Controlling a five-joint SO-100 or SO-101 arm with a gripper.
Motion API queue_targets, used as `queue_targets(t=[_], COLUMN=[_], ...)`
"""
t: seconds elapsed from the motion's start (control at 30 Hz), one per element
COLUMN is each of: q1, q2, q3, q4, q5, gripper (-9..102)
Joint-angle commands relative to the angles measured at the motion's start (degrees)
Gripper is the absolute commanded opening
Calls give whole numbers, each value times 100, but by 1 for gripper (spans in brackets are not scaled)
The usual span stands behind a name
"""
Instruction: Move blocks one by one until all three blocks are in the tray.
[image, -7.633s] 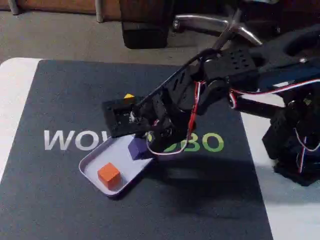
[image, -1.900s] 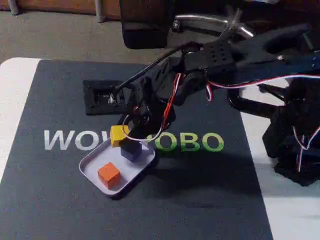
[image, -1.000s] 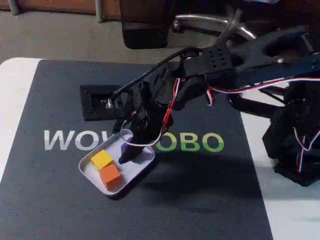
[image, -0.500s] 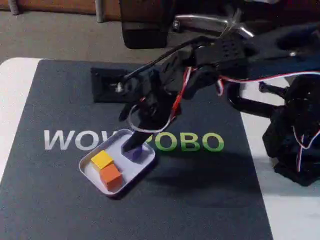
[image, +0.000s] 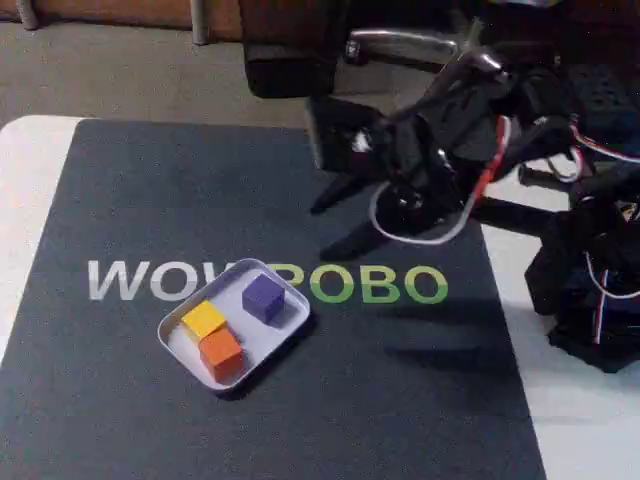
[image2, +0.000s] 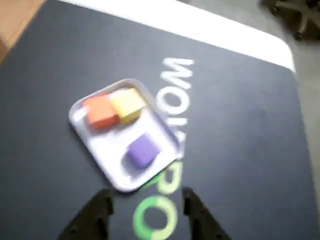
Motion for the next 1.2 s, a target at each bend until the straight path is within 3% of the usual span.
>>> queue_targets(t=[0.0,0.17,0.37,0.57,0.8,0.97,1.17], q1=[-26,-132,-325,-519,-475,18,431], q2=[817,2408,5379,5361,5361,5361,5361], q3=[360,1380,2566,2725,3718,3771,3771], q4=[202,659,2276,2628,2602,3375,3841], q5=[26,0,18,360,35,-79,202], gripper=[13,11,10,8,7,-5,-6])
